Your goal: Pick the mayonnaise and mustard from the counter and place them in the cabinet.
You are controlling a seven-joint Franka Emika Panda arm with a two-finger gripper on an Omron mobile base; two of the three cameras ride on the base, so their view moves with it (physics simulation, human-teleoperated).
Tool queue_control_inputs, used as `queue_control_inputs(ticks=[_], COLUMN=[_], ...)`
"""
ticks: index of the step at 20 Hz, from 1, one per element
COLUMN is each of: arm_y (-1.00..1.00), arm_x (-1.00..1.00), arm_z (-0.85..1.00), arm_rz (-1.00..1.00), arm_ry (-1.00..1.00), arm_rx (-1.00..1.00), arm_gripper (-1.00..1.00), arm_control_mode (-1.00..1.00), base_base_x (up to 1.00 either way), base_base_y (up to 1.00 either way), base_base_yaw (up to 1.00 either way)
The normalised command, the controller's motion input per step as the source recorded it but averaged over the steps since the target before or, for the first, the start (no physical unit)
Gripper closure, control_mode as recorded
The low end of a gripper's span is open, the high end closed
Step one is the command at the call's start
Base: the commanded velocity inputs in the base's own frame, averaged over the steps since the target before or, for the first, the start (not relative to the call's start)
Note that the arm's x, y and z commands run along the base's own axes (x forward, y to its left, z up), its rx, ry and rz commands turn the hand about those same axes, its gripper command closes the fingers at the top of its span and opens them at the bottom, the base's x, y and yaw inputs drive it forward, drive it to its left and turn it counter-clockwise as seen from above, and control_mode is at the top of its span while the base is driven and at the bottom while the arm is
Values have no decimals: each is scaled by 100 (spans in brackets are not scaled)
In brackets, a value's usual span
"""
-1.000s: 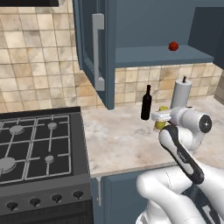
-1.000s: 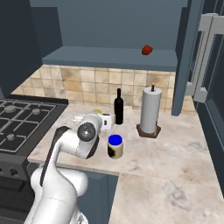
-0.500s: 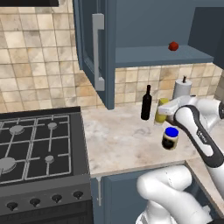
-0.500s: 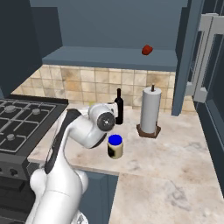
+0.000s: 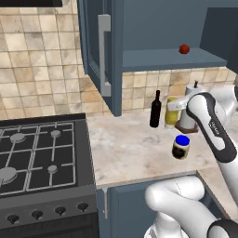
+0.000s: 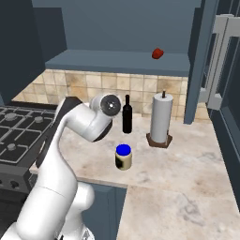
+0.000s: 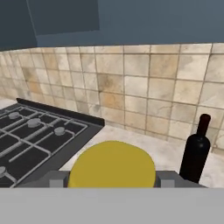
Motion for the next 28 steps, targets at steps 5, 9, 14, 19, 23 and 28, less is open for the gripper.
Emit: queue_control_inputs(ticks=[5, 9, 14, 19, 23, 28], arm_y=[6, 1, 1, 0, 0, 0], arm_x=[-40, -39, -18, 0, 0, 0], arm_z=[19, 23, 29, 25, 17, 47], arm_rz=[0, -1, -10, -12, -11, -7], arm_ry=[8, 0, -11, -19, -11, -3], arm_rx=[-9, -11, -6, -1, 0, 0], arm_gripper=[100, 100, 100, 100, 100, 100], arm_control_mode=[-100, -100, -100, -100, -100, -100], base_base_x=[0, 0, 0, 0, 0, 0], base_base_y=[0, 0, 0, 0, 0, 0], base_base_yaw=[0, 0, 0, 0, 0, 0])
